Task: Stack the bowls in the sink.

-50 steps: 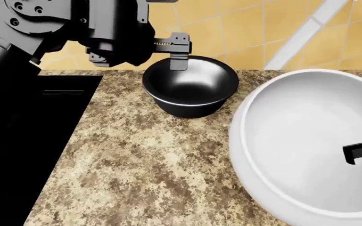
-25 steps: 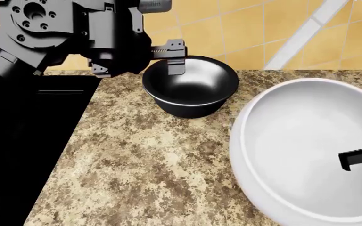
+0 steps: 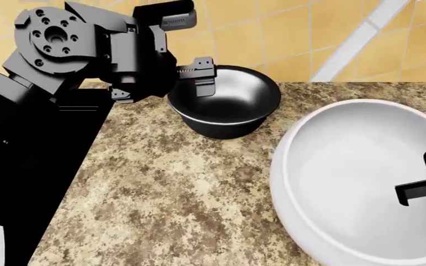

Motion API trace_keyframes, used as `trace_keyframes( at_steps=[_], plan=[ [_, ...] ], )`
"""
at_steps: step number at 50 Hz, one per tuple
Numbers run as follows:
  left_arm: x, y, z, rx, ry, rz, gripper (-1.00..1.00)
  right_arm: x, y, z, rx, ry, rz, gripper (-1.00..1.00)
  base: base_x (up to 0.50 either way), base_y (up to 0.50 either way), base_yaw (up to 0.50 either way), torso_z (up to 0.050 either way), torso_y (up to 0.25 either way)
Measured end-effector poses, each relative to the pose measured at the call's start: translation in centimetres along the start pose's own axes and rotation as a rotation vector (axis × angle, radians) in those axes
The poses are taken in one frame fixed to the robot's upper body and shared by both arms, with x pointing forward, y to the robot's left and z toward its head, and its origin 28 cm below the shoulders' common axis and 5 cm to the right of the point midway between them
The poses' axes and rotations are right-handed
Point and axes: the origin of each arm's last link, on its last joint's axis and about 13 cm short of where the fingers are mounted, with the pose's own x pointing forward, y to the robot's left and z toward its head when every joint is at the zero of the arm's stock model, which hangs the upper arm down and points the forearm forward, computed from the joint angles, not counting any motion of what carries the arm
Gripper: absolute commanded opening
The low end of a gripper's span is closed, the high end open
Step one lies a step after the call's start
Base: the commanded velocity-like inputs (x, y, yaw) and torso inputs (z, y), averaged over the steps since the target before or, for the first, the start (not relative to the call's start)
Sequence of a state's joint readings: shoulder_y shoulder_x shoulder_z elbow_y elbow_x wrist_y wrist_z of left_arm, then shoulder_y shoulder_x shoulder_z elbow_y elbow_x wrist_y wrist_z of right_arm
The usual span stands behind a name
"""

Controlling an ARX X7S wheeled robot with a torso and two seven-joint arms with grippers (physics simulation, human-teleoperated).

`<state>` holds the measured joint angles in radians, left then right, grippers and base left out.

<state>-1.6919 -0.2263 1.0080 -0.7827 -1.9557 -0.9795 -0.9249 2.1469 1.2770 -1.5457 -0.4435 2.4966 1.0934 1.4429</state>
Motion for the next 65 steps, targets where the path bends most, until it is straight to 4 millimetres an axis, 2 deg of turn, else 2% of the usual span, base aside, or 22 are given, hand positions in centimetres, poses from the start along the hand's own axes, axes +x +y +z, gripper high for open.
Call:
trace_keyframes(
  at_steps=[28,48,64,65],
  plan=[
    [3.3,0.6,-1.4,-0.055,0.034,-0.026,1.0,0.6,0.3,-0.5,-0.004,0.01,0.001,-1.0,0.0,0.0,0.0,0.0,0.0],
    [5.0,0.6,-2.3,-0.027,0.042,-0.02,1.0,0.8,0.4,-0.6,-0.002,0.002,-0.001,-1.0,0.0,0.0,0.0,0.0,0.0],
    [5.6,0.3,-2.4,-0.01,0.036,-0.026,1.0,1.0,0.4,-0.7,0.003,-0.002,-0.002,-1.0,0.0,0.0,0.0,0.0,0.0],
    [5.6,0.3,-2.4,-0.009,0.035,-0.026,-1.0,1.0,0.4,-0.7,0.004,-0.002,-0.003,-1.0,0.0,0.0,0.0,0.0,0.0]
  ],
)
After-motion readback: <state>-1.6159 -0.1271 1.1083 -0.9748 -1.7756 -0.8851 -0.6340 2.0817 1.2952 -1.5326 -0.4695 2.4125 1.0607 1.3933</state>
